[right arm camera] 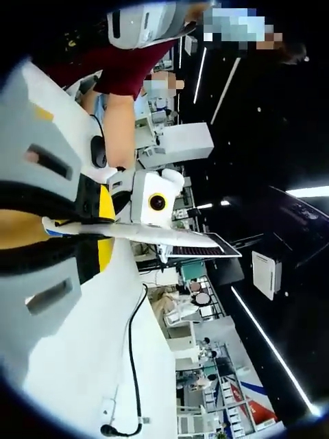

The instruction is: Pick up the toothpaste unscrew the cap squeeze it onto the small board screw the cap back on and return it to the table

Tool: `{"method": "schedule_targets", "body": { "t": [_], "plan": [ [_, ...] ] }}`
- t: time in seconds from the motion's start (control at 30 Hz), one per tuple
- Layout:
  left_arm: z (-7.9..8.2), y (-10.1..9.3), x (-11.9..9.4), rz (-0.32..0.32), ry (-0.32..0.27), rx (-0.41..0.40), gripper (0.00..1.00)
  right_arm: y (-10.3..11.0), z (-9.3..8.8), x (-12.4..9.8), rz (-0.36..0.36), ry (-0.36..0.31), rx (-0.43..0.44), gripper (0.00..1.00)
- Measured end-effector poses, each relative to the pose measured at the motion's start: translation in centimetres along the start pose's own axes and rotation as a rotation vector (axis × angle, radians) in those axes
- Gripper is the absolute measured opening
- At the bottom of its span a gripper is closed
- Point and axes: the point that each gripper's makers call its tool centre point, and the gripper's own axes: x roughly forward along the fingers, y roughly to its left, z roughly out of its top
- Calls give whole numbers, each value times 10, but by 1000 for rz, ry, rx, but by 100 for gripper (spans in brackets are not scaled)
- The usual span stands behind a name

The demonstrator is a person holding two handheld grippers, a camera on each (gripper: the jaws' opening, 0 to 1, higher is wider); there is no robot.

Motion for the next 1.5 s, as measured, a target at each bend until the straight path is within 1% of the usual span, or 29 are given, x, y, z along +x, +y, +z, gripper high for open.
{"method": "schedule_targets", "body": {
  "t": [0.07, 0.17, 0.2, 0.23, 0.27, 0.37, 0.5, 0.67, 0.7, 0.73, 0.77, 0.8, 0.87, 0.93, 1.03, 1.07, 1.13, 1.23, 1.33, 1.37, 1.4, 1.43, 1.5],
  "plan": [
    [-2, 2, 0, 8, 11, -3, 8, -1, -2, 0, -1, 0, 9, 6],
    [-6, 3, 0, 13, 25, -35, 8, -3, -6, 1, -4, 6, 22, 5],
    [-6, 3, 0, 18, 24, -26, 8, -3, -6, 1, -5, 4, 20, 5],
    [-3, 5, 0, 24, 9, 25, 7, -2, -5, 1, 1, -4, 7, 5],
    [-5, 3, 0, 22, 16, 13, 7, -2, -5, 1, 5, -1, -5, 5],
    [-5, 3, 0, 20, 16, 12, 7, -2, -5, 1, 0, 4, -16, 5],
    [-6, 8, 1, 22, 6, 11, 7, -5, -7, 1, -9, 9, -14, 5],
    [-11, 8, 0, 23, 23, 0, 6, -3, -13, 2, -14, 23, -10, 4],
    [-12, 9, 0, 22, 28, -10, 6, -4, -14, 3, -18, 29, -6, 4],
    [-14, 6, 0, 14, 40, -95, 6, -4, -14, 3, -18, 29, -3, 4],
    [-13, 10, 0, 20, 32, -56, 6, -5, -14, 3, -22, 20, 12, 4],
    [-15, 9, 1, 30, 35, -24, 6, -6, -14, 3, -21, 22, 4, 4],
    [-14, 9, 1, 25, 29, -44, 6, -7, -14, 3, -23, 20, 5, 4],
    [-14, 7, 3, 27, 26, -29, 5, -7, -14, 3, -26, 22, -4, 4],
    [-14, 7, 3, 26, 25, -28, 5, -6, -14, 3, -34, 32, -24, 3],
    [-14, 7, 3, 20, 21, -35, 5, -6, -14, 3, -31, 35, -25, 3],
    [-14, 5, 3, 23, 15, -15, 5, -7, -14, 2, -32, 30, -20, 2],
    [-14, 6, 3, 26, 19, -18, 5, -7, -14, 2, -34, 31, -26, 2],
    [-13, 8, 3, 28, 17, -11, 5, -5, -14, 3, -38, 39, -50, 2],
    [-13, 8, 3, 31, 6, 5, 5, -6, -14, 3, -48, 43, -80, 2],
    [-13, 8, 3, 29, 8, -3, 5, -4, -13, 3, -40, 43, -82, 2],
    [-12, 8, 3, 32, 7, 8, 5, -5, -14, 3, -45, 38, -61, 2],
    [-12, 8, 3, 35, 10, 13, 5, -5, -14, 1, -36, 32, -61, 2]
  ]
}}
